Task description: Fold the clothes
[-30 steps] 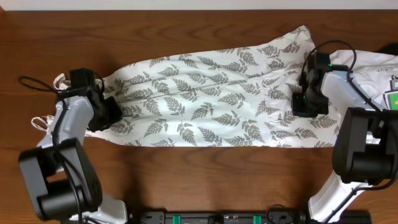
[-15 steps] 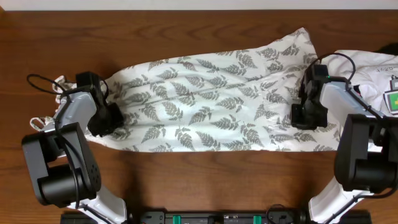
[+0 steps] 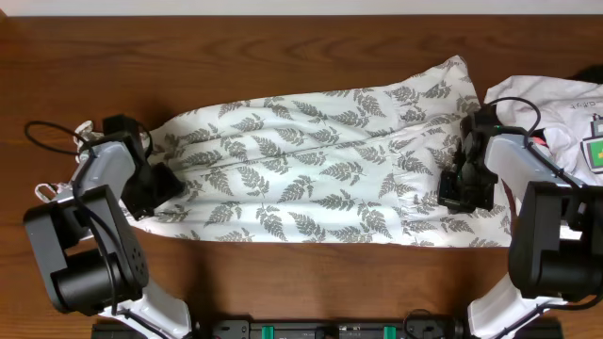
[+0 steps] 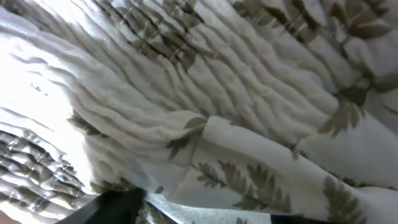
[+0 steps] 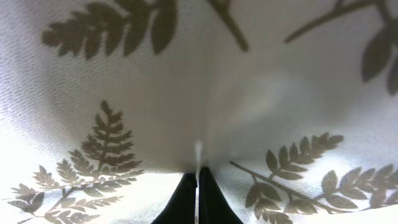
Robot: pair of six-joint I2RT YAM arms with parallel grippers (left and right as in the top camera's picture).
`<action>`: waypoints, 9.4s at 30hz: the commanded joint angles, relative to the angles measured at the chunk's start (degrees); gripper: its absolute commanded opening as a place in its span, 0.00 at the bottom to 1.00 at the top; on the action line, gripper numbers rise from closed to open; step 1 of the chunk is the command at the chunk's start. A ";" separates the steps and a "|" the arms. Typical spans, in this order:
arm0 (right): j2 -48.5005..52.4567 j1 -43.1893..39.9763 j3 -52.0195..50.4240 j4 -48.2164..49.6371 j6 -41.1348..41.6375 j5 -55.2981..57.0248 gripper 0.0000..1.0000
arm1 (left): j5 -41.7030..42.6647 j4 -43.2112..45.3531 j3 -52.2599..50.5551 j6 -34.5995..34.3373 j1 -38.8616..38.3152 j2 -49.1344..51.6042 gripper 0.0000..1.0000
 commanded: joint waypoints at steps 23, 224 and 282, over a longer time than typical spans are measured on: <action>5.14 0.48 26.51 -9.73 -4.74 -0.24 0.05 | 0.61 11.69 3.56 -0.22 0.98 -10.67 0.88; 21.68 -6.43 30.47 44.85 -1.75 -14.75 0.46 | 50.34 4.20 52.98 13.20 15.02 35.43 0.19; 4.39 -8.61 30.62 2.40 1.33 -15.52 0.01 | 52.54 -17.62 52.98 18.21 18.99 24.76 0.06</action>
